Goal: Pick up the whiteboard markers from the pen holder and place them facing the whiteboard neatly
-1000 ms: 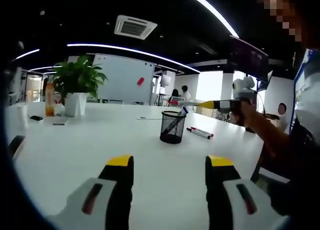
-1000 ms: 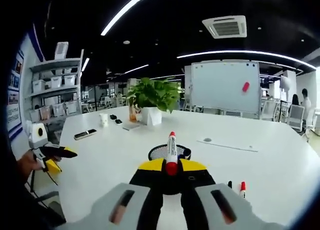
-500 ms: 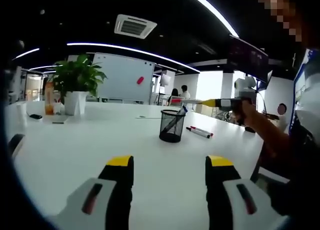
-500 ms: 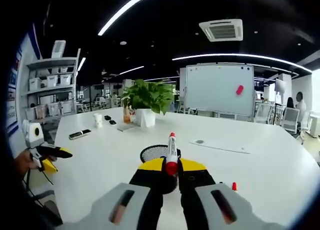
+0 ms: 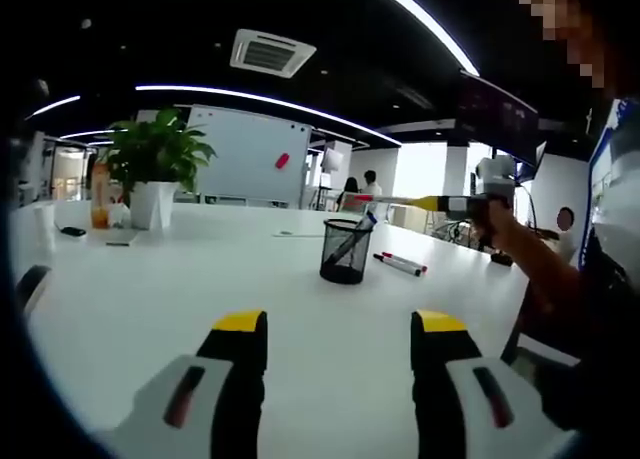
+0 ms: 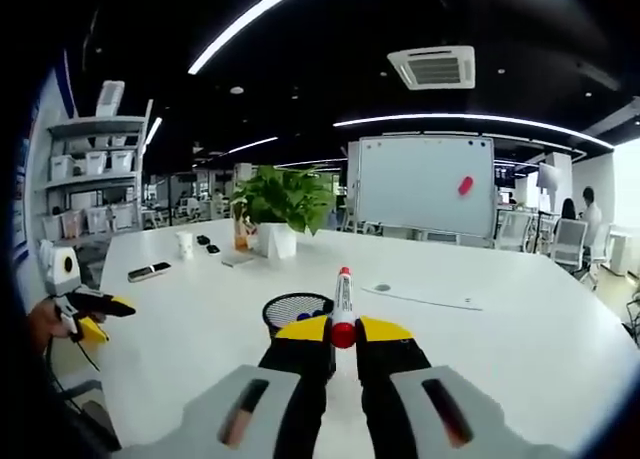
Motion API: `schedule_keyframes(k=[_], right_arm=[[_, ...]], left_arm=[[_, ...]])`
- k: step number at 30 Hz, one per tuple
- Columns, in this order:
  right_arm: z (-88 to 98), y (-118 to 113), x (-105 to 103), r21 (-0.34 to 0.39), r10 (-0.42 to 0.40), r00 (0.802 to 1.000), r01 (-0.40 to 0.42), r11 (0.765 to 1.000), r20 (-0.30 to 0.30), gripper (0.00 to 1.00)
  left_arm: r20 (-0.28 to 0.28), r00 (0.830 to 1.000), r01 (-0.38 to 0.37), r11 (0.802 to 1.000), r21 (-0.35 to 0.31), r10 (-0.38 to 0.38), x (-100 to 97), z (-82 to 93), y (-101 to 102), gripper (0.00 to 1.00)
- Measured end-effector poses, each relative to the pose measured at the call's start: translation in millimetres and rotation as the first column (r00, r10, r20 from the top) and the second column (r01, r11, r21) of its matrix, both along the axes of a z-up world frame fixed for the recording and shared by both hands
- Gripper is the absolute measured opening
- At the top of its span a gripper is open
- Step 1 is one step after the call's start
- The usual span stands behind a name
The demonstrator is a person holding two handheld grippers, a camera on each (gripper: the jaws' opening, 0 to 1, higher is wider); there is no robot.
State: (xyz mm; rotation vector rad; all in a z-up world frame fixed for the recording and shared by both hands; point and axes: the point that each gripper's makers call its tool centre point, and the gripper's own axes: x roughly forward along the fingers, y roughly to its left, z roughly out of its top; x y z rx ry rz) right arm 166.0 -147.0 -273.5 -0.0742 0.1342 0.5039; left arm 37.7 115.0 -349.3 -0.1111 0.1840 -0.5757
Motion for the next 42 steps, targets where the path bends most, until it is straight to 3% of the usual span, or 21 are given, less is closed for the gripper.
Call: schedule_keyframes(k=[16,42], right_arm=[[5.3,-23,-1,-0.003,-0.046,0.999,0.046,0.999,0.018,0.13],[-4.7,-85,1,-0.018,-0.193,0.981,0.194,0.981,0.027,0.13]], left_arm=[[0.009,1.000,0.002,1.000,-0.012,-0.002,-0.4,3.2,-1,0.59],[0.006,1.000,0.007,1.000,-0.004,-0.007,-0.5,3.4,-4,0.59]])
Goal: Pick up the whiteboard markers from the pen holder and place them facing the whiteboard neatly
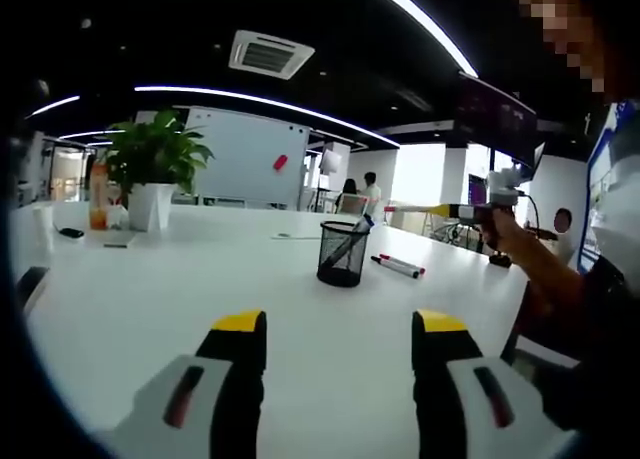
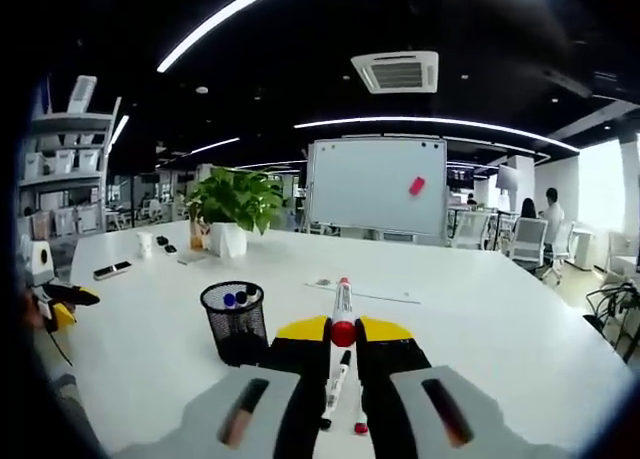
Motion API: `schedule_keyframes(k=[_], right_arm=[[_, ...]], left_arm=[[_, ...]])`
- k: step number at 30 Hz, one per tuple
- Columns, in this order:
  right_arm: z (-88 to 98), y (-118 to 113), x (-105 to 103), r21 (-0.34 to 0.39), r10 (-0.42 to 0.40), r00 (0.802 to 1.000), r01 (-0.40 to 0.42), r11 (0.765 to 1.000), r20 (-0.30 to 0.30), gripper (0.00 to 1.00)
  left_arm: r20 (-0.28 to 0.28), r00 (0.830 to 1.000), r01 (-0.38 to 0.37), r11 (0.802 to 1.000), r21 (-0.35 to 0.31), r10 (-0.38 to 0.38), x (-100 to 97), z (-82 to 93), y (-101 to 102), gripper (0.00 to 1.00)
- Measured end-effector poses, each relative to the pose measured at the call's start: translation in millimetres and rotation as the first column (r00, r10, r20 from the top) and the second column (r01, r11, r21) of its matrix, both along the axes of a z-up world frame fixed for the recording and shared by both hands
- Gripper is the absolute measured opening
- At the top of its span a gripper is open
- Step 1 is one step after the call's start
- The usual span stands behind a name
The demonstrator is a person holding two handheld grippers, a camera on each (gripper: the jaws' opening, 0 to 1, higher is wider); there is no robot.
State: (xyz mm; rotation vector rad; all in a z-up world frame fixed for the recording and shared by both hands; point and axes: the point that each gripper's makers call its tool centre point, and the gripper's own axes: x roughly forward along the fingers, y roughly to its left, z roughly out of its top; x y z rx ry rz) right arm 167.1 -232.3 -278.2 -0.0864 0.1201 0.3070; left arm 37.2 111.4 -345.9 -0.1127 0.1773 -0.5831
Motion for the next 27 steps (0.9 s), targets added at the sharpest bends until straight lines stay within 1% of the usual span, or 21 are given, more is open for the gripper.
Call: schedule_keyframes(k=[1,2,5,6,7,9,16,20,27], right_arm=[[-5.5,-4,1,-0.020,-0.016,1.000,0.016,1.000,-0.006,0.13],[-9.6,-6,2,-0.024,-0.023,1.000,0.022,0.999,-0.014,0.13],[-13.3,-10,2,-0.019,-0.026,1.000,0.026,0.999,-0.009,0.13],[-14.0,-15,2,-0.053,-0.047,0.999,0.047,0.997,0.001,0.13],[-14.8,-17,2,-0.070,-0.058,0.998,0.058,0.996,0.003,0.13],[-15.8,-17,2,-0.086,-0.063,0.998,0.063,0.994,0.010,0.13],[-17.9,-25,2,-0.072,-0.077,0.997,0.077,0.994,0.004,0.13],[-20.1,-28,2,-0.052,-0.080,0.997,0.080,0.995,-0.004,0.13],[-23.4,-32,3,-0.050,-0.098,0.995,0.097,0.994,-0.017,0.13]], left_arm=[[0.000,1.000,-0.001,1.000,0.000,0.001,0.1,0.0,0,0.59],[0.000,1.000,0.000,1.000,-0.001,0.000,0.0,0.1,0,0.59],[0.003,1.000,0.001,1.000,-0.002,-0.001,-0.2,0.8,-1,0.59],[0.003,1.000,0.001,1.000,-0.001,-0.001,-0.3,0.7,-1,0.59],[0.002,1.000,0.000,1.000,-0.001,0.000,-0.4,0.4,-1,0.59],[0.001,1.000,0.000,1.000,0.000,0.000,-0.7,-0.1,-1,0.59],[0.001,1.000,-0.001,1.000,-0.001,0.001,-0.5,0.4,-1,0.59],[0.000,1.000,0.001,1.000,0.000,-0.001,-0.5,-0.4,-1,0.59],[0.002,1.000,-0.001,1.000,-0.011,0.001,-0.2,-0.7,1,0.59]])
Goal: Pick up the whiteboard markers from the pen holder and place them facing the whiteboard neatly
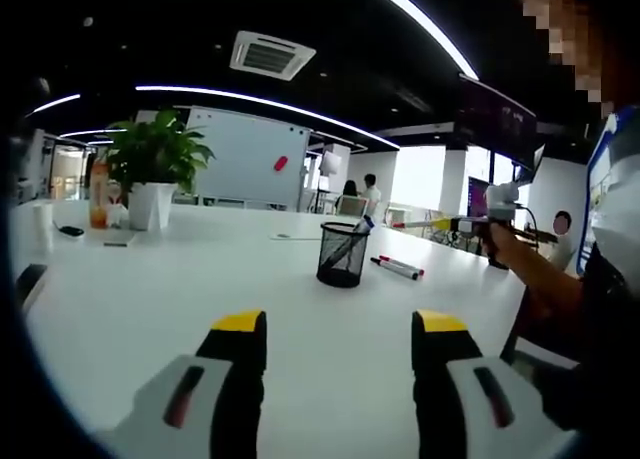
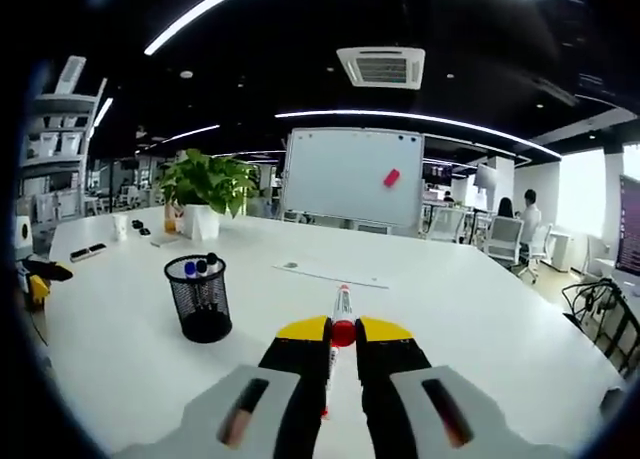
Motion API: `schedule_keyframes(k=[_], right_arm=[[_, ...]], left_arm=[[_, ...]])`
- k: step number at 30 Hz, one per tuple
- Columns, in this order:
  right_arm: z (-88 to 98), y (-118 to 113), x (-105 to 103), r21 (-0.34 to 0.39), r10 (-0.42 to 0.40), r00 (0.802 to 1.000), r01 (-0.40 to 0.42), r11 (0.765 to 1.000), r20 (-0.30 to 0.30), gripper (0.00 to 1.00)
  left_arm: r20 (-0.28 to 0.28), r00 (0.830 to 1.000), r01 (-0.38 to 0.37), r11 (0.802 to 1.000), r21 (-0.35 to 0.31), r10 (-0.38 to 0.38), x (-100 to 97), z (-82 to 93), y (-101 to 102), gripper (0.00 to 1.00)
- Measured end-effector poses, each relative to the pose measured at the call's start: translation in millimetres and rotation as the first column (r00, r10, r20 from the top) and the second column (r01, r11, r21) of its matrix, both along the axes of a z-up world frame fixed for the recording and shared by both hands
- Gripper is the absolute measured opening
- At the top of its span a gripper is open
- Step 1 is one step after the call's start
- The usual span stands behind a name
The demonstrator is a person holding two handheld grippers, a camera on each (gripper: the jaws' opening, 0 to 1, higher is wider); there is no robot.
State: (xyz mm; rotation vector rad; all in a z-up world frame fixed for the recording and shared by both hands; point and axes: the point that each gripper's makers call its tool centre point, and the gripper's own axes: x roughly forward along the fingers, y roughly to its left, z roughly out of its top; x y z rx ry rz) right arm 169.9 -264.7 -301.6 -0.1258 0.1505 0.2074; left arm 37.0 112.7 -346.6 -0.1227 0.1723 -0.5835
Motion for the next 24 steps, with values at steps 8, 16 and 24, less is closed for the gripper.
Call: schedule_keyframes(k=[8,16,24], right_arm=[[-6.5,-6,-3,0.007,-0.012,1.000,0.012,1.000,-0.014,0.13],[-17.6,-12,-3,0.023,-0.016,0.999,0.017,1.000,-0.045,0.13],[-15.7,-7,3,0.017,0.009,0.998,-0.007,1.000,-0.067,0.13]], left_arm=[[0.003,1.000,0.014,1.000,0.000,-0.014,3.0,2.0,-3,0.59],[0.002,1.000,0.023,1.000,0.001,-0.023,3.7,1.9,-8,0.59],[0.008,0.999,0.033,0.999,0.001,-0.033,4.2,4.9,-11,0.59]])
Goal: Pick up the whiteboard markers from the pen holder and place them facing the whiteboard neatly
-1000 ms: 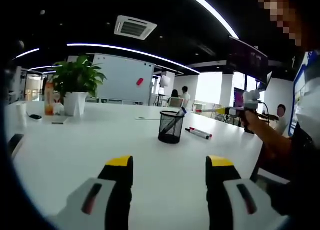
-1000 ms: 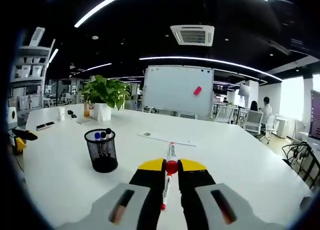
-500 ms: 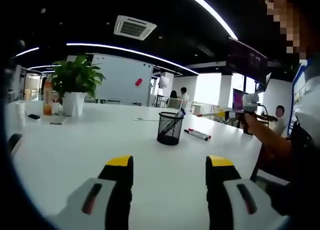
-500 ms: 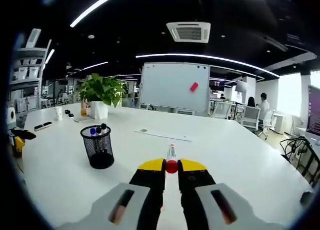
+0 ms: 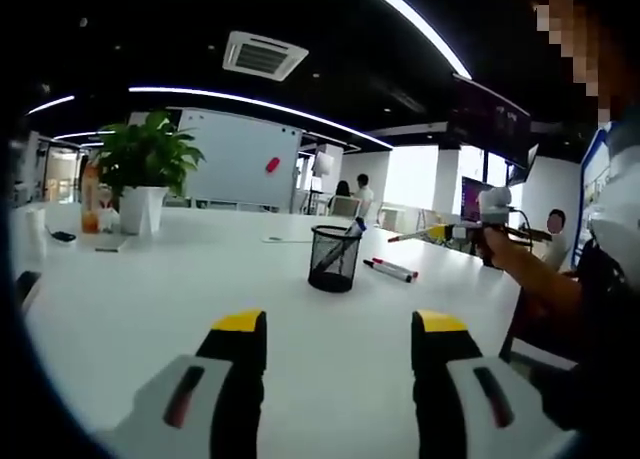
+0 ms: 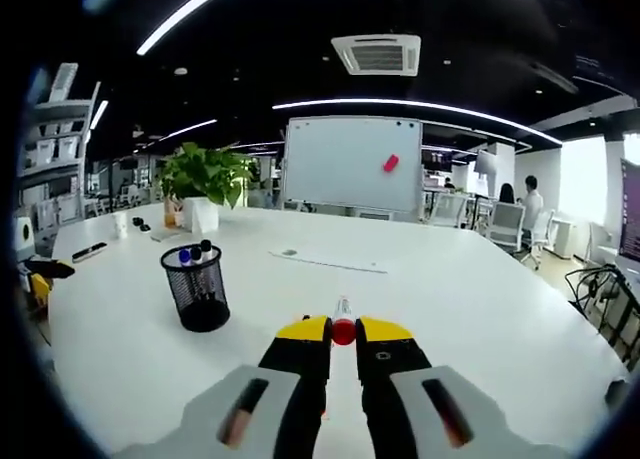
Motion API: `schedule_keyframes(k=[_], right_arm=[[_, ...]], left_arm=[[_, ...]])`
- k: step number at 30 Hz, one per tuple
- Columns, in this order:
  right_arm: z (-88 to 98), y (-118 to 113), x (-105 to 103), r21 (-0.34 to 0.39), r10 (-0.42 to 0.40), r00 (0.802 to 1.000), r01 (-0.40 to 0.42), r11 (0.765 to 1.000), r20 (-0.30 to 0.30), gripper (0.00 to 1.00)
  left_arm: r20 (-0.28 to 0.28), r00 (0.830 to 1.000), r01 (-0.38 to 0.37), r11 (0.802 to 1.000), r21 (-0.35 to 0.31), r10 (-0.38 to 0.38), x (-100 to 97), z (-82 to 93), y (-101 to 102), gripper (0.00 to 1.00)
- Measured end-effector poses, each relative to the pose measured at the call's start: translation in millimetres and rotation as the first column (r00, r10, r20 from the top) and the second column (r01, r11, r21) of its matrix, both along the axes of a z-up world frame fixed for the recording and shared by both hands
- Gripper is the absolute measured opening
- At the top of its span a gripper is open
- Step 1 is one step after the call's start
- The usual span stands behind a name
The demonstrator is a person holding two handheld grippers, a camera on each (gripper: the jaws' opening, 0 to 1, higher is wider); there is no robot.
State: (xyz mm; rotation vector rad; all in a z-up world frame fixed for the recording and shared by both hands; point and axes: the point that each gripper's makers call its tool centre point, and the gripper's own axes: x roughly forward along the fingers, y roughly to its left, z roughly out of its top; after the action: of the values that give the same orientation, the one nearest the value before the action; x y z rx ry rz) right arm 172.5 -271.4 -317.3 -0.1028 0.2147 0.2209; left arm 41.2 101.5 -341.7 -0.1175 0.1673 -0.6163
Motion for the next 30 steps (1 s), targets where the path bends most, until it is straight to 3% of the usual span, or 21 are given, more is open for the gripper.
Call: schedule_keyframes(k=[4,14,30], right_arm=[[-9.6,-2,3,-0.031,-0.007,1.000,0.006,0.999,-0.018,0.13],[-20.5,-6,3,-0.025,-0.012,0.999,0.010,1.000,-0.046,0.13],[-54.6,-10,8,-0.012,-0.021,0.992,0.020,1.000,-0.128,0.13]], left_arm=[[-0.008,1.000,0.003,1.000,-0.001,-0.003,0.2,-2.9,-1,0.59],[-0.009,1.000,0.011,1.000,0.001,-0.011,0.6,-3.0,-4,0.59],[-0.008,1.000,-0.011,1.000,0.014,0.011,-2.5,-2.4,2,0.59]])
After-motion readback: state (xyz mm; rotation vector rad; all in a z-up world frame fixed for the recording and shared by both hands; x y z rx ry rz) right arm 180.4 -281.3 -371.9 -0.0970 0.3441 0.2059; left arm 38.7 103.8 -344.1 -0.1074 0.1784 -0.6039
